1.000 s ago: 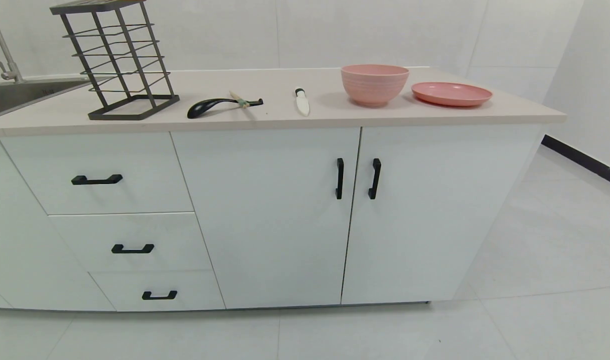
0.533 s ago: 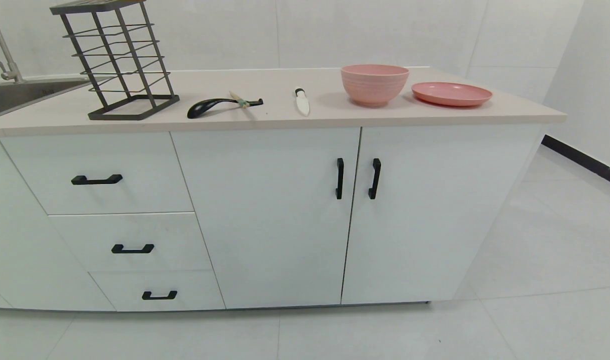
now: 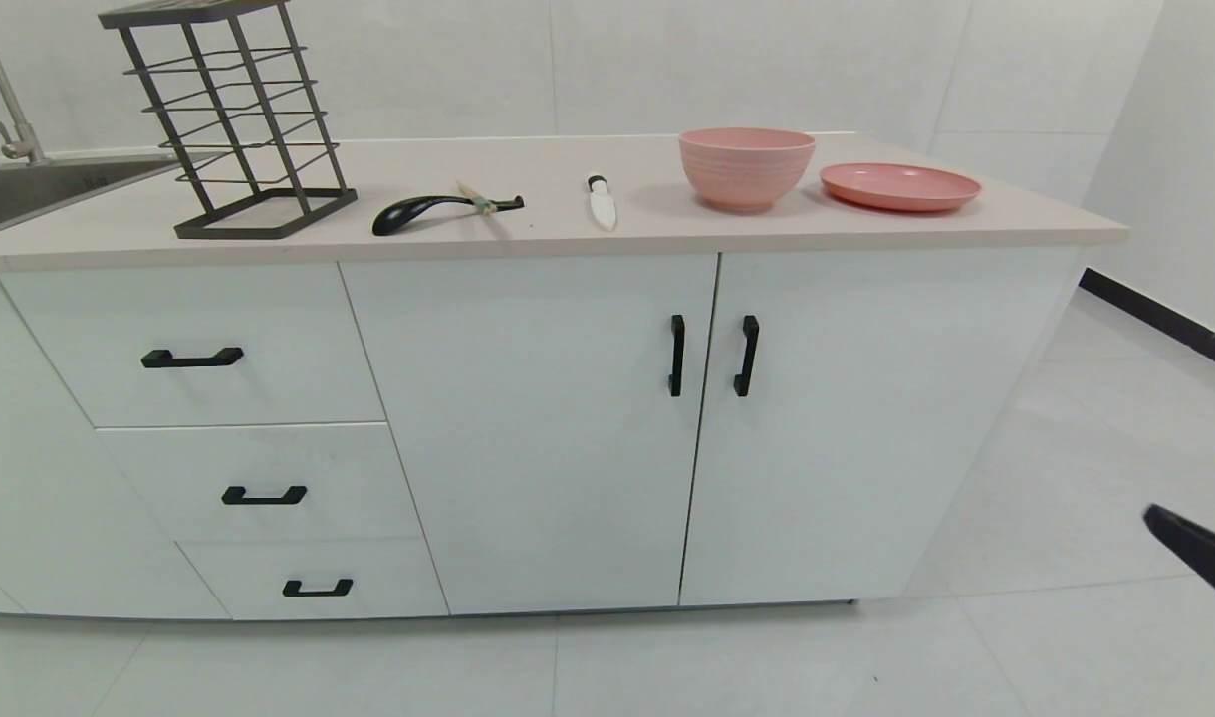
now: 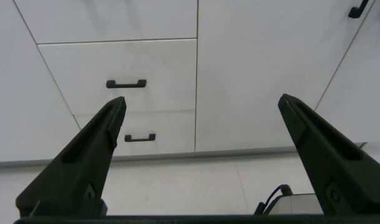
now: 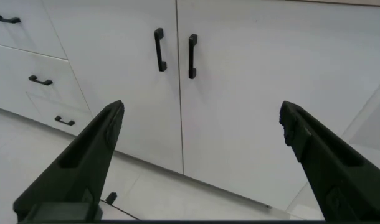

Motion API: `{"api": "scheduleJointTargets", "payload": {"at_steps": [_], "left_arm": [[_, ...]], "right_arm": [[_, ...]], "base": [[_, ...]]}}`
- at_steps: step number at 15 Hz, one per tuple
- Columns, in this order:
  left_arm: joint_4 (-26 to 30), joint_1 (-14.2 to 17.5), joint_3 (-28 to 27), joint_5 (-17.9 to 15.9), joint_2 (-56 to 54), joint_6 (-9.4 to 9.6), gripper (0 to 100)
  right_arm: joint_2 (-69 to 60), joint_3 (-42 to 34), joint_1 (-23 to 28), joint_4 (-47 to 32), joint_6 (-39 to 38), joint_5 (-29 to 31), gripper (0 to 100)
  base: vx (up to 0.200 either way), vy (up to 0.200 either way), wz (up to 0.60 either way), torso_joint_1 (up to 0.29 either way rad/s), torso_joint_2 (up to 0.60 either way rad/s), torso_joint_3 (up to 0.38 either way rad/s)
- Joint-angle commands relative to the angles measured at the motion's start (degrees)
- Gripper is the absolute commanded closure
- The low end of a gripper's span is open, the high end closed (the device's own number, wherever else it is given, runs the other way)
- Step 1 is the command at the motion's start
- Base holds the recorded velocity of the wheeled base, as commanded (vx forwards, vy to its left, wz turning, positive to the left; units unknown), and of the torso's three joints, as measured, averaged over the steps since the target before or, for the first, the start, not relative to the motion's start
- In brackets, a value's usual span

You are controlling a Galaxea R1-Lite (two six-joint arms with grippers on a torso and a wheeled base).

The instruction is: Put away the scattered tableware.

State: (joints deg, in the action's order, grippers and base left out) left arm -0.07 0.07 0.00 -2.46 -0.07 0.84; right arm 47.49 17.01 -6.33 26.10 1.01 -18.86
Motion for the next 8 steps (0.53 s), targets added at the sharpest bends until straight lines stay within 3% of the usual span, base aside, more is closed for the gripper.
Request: {"api": "scheduleJointTargets", "payload": {"at_steps": [1, 8], "left_arm": [[-0.01, 0.01, 0.0, 0.0, 0.07, -0.14, 0], [-0.01, 0.01, 0.0, 0.0, 0.07, -0.31, 0]], "right_arm": [[19.39, 0.57, -1.5, 10.29, 0.92, -1.8, 0], [41.01, -0.57, -2.64, 32.61, 1.19, -5.31, 0]], "base": [[0.0, 0.0, 0.0, 0.0, 0.0, 0.0], [0.0, 0.0, 0.0, 0.0, 0.0, 0.0]]}}
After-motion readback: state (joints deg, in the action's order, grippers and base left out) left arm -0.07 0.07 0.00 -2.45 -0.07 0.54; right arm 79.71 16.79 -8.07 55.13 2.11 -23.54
